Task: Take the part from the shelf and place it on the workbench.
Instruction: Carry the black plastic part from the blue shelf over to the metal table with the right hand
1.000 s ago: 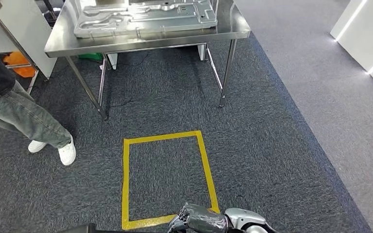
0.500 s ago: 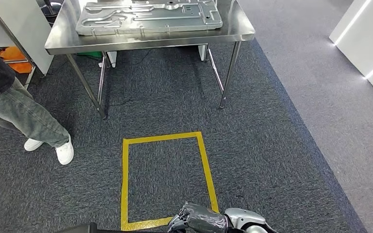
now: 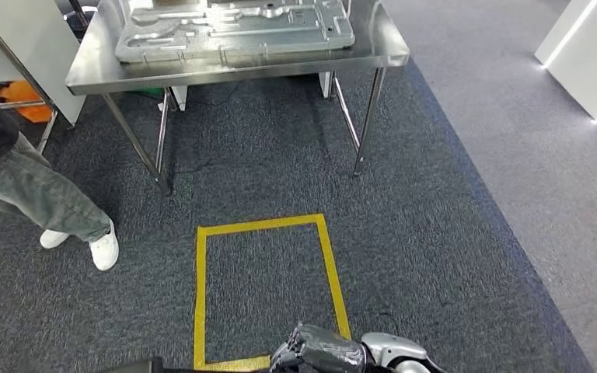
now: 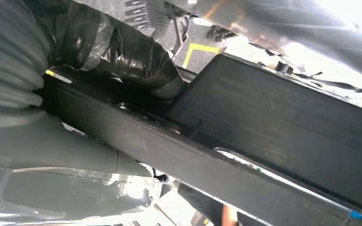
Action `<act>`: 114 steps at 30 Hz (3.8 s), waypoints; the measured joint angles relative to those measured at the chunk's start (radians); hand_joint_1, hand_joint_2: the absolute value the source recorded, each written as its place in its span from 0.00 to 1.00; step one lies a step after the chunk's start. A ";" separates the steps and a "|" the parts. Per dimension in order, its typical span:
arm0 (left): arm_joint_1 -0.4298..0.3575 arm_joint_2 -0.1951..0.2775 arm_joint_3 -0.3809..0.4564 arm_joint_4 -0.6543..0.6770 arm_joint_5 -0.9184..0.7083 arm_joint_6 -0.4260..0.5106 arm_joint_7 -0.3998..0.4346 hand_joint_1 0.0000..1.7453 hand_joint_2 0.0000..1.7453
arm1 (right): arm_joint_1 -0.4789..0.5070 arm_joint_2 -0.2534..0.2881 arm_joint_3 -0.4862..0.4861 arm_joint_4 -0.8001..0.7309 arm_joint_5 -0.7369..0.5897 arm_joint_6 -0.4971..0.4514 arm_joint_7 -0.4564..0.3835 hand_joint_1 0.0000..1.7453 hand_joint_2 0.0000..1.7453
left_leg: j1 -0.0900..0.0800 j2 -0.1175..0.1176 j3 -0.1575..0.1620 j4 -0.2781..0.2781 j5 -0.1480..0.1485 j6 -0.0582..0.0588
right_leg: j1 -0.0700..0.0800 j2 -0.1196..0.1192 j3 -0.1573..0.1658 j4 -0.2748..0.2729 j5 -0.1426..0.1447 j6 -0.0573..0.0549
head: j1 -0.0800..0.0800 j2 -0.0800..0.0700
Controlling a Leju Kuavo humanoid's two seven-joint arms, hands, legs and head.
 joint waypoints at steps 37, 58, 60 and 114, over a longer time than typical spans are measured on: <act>0.002 -0.005 -0.014 0.000 0.008 -0.003 -0.004 0.00 0.00 | 0.012 0.000 -0.011 -0.014 0.000 0.005 -0.003 1.00 1.00 | 0.010 0.000 -0.120 0.176 -0.051 -0.019 | 0.005 0.005 0.049 -0.003 -0.031 -0.015 | 0.002 0.000; 0.000 -0.006 -0.015 0.001 0.008 -0.005 -0.007 0.00 0.00 | 0.015 -0.001 -0.013 -0.015 0.004 0.002 -0.002 1.00 1.00 | 0.003 -0.004 0.053 -0.044 0.005 0.008 | 0.008 0.002 -0.053 0.026 0.020 0.014 | 0.003 0.000; -0.001 -0.007 -0.016 0.001 0.008 -0.005 -0.008 0.00 0.00 | 0.016 -0.001 -0.014 -0.016 0.007 -0.002 -0.002 1.00 1.00 | 0.004 -0.001 0.058 -0.024 -0.001 -0.003 | 0.004 0.004 -0.033 0.018 0.018 0.001 | 0.003 0.000; 0.014 -0.012 -0.035 0.002 0.033 -0.003 -0.022 0.00 0.00 | 0.043 -0.009 -0.026 -0.008 0.031 -0.036 0.017 1.00 1.00 | 0.004 -0.004 0.031 -0.035 0.029 0.035 | -0.004 -0.002 -0.088 0.184 -0.077 0.045 | 0.002 0.000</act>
